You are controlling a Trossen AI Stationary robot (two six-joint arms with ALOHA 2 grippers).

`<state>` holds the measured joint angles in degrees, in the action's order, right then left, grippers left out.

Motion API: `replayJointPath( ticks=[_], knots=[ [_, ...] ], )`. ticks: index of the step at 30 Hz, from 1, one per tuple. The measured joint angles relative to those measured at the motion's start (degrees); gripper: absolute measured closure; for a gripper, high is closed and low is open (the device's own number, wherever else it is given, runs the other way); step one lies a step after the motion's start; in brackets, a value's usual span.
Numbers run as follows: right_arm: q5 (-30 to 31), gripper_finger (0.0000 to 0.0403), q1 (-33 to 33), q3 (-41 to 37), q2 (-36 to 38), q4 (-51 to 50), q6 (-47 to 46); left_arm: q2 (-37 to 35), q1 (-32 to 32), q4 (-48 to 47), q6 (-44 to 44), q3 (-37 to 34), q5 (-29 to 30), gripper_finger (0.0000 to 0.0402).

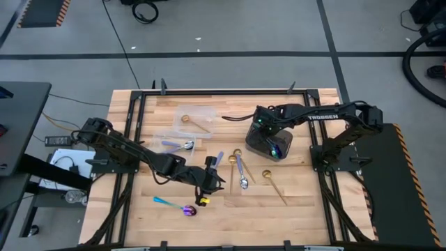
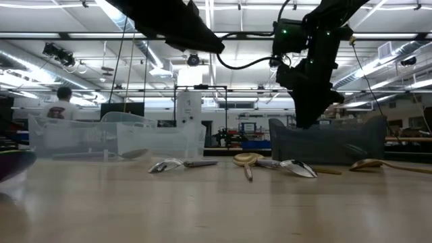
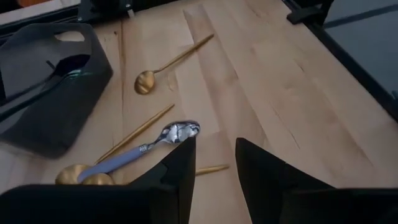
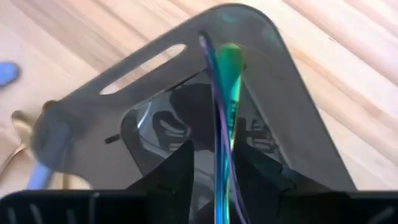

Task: Sort silverware by color (type)
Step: Put the blue spoon into the bottom transparent bin

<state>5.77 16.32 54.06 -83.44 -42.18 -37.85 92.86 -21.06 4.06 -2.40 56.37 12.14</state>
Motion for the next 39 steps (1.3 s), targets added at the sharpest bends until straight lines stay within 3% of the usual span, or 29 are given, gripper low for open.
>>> replayJointPath(
  ticks=[12, 21, 27, 39],
  knots=[
    [-1.2, 0.0260, -0.8, 9.0, 0.3, -4.2, 7.7, -9.8, 1.8, -4.0, -1.3, -4.3, -0.1, 0.0281],
    [7.3, 0.0259, -5.3, 10.5, 0.3, -0.8, 11.6, -18.0, -1.1, -7.6, 7.7, -15.3, 0.5, 0.0281],
    [12.9, 0.0259, -9.6, 10.5, 0.3, 0.0, 14.6, -17.9, -6.4, -8.2, 16.1, -21.9, 0.2, 0.0281],
    [11.2, 0.0259, -13.3, 10.5, 0.2, 2.2, 12.3, -17.9, -12.6, -8.5, 27.2, -23.1, 0.1, 0.0281]
  ],
)
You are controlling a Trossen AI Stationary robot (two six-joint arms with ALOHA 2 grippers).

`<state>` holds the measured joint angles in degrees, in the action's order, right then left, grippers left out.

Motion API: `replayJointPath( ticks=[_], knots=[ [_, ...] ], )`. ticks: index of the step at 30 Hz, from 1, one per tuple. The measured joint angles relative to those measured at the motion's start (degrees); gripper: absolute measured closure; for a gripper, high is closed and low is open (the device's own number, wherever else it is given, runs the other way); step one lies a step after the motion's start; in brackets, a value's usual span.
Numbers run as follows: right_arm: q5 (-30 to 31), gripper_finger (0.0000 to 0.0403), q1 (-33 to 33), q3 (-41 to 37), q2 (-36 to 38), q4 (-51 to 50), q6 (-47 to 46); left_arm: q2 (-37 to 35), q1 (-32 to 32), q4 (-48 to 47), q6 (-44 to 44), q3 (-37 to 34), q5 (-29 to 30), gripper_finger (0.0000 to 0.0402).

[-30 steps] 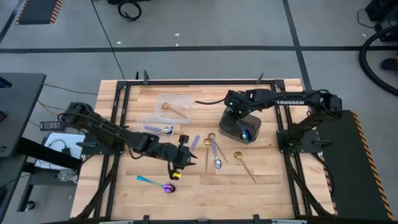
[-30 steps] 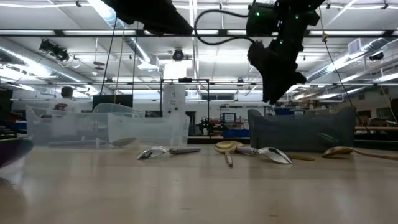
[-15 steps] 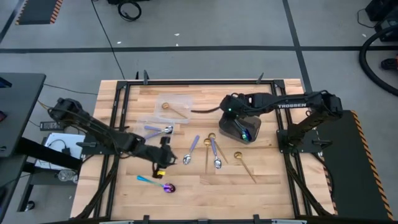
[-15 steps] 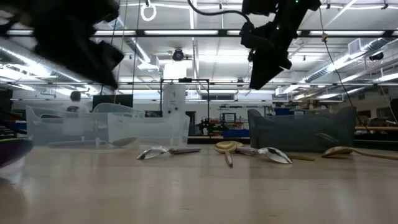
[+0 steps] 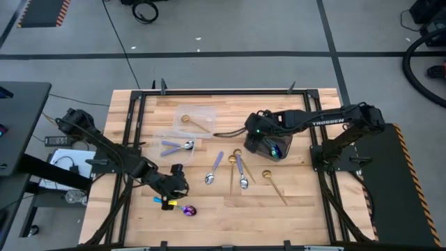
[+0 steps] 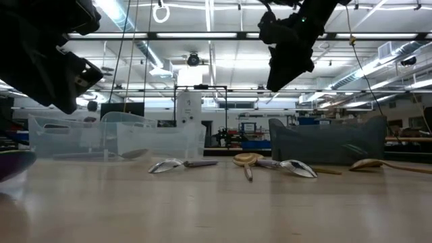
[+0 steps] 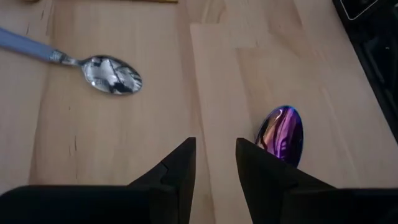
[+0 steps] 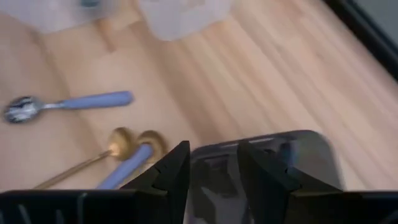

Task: Sort silverware by color (type)
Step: Put the blue spoon into the bottom transparent bin

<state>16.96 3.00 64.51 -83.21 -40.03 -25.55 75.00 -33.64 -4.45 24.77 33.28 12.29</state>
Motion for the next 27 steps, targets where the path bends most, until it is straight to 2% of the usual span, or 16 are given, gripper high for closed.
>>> replayJointPath(
  ticks=[4, 8, 14, 17, 22, 27],
  knots=[
    [1.1, 0.0259, -2.3, 0.0, -0.1, -0.6, -0.2, 0.0, -1.6, -1.3, 0.6, 0.0, -0.6, 0.0281],
    [9.8, 0.0259, -3.0, -0.9, -0.1, -5.0, 0.2, 0.0, -3.2, -3.0, 0.6, 0.0, -1.0, 0.0281],
    [7.0, 0.0259, -0.8, -4.3, -0.1, -6.1, -0.2, 0.0, -4.3, -3.2, 4.1, 0.0, -1.0, 0.0281],
    [8.1, 0.0259, -2.6, -5.3, -0.1, -2.6, -1.2, 0.0, -4.2, -4.8, 4.3, 0.0, 0.7, 0.0280],
    [14.1, 0.0262, -8.1, -6.6, -0.1, 7.6, 0.0, 0.0, -3.8, -6.3, 4.6, 0.0, 4.5, 0.0261],
    [12.6, 0.0264, -11.7, -10.1, -0.1, 24.2, 4.1, 0.0, -2.5, -6.2, 4.5, 0.0, 4.0, 0.0214]
  ],
)
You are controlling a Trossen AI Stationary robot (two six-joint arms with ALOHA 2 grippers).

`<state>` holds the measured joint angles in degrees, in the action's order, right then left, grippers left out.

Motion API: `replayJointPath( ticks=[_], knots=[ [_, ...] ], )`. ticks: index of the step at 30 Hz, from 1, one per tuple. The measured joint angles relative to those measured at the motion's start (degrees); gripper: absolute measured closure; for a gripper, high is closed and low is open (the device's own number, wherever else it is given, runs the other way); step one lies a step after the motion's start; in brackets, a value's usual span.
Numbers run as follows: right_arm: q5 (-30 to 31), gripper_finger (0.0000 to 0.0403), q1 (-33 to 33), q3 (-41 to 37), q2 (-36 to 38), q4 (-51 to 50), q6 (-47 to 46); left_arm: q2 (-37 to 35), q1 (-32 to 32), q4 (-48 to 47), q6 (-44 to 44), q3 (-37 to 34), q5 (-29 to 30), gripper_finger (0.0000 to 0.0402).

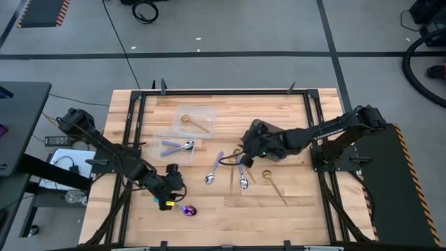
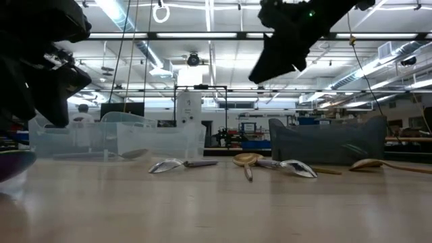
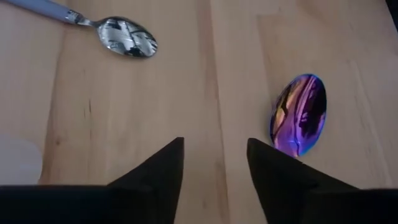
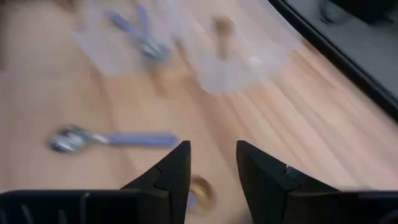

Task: Sort silverware by color (type)
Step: Put the blue spoon into the bottom transparent bin

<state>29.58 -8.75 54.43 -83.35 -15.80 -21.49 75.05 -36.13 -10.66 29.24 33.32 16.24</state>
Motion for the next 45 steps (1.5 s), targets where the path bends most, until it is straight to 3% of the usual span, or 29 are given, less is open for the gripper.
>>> replayJointPath(
  ticks=[4, 15, 24, 38, 45],
  knots=[
    [-2.6, 0.0264, -2.1, -3.3, 0.0, 11.5, -2.2, 0.0, 0.7, -0.5, -0.3, 1.2, -1.0, 0.0195],
    [-2.2, 0.0265, -6.0, -13.4, 0.0, 37.2, -2.8, 7.6, 3.1, -3.5, -7.1, 7.4, -0.7, 0.0211],
    [-2.2, 0.0266, -7.3, -13.9, -0.2, 34.4, -5.8, 10.5, 10.0, -4.5, -6.4, 9.5, -0.6, 0.0212],
    [-0.5, 0.0266, -7.8, -13.3, -6.7, 34.8, -8.8, 17.5, 16.8, 13.0, -8.2, 9.6, 8.8, 0.0232],
    [-2.2, 0.0266, -8.4, -13.3, -6.6, 32.2, -9.2, 23.4, 18.5, 13.4, -10.8, 14.0, 9.9, 0.0239]
  ],
)
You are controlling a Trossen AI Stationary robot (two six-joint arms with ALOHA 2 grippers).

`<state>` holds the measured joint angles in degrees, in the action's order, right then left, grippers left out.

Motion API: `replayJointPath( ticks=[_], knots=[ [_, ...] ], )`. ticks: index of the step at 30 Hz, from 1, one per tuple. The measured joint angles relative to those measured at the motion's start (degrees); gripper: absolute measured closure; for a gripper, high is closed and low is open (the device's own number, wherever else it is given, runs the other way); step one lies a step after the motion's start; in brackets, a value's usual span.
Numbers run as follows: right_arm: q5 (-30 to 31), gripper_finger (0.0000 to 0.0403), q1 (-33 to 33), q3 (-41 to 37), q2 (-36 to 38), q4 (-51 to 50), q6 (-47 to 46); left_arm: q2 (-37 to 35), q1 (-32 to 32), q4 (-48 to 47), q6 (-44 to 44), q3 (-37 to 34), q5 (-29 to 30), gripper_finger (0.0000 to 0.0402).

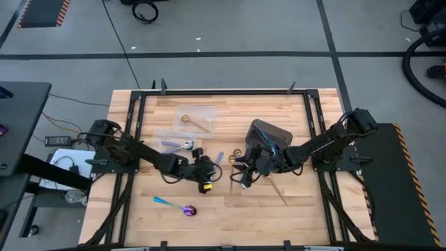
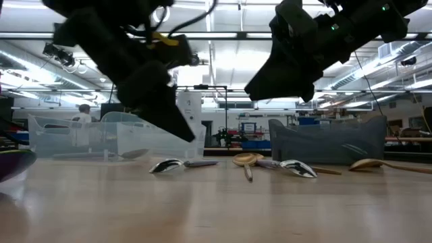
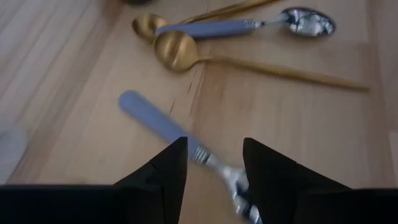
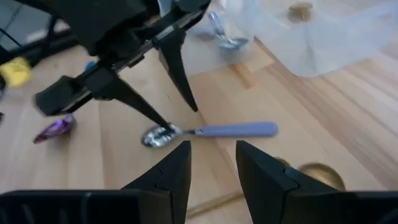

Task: Sort silverware by color (type)
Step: Put the blue spoon into the bottom transparent bin

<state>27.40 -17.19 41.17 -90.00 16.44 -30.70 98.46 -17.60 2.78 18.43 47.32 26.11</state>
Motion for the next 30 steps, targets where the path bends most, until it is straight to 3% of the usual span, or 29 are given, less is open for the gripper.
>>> replayJointPath(
  ticks=[9, 17, 22, 30],
  knots=[
    [0.0, 0.0266, -0.2, 0.0, 0.0, -2.2, -0.8, 7.9, 4.0, -10.0, 5.2, 8.4, 1.9, 0.0224],
    [0.2, 0.0266, -0.6, 0.0, 0.0, -2.8, -0.8, 10.2, 7.0, -11.6, 9.8, 9.1, -8.6, 0.0206],
    [0.5, 0.0266, -1.4, 0.0, 0.0, -2.0, -0.7, 10.4, 7.6, -14.2, 9.2, 9.3, -11.6, 0.0239],
    [2.0, 0.0266, -2.7, 0.0, 0.0, -2.3, -0.8, 10.4, 6.8, -17.1, 7.7, 9.3, -12.8, 0.0333]
  ],
)
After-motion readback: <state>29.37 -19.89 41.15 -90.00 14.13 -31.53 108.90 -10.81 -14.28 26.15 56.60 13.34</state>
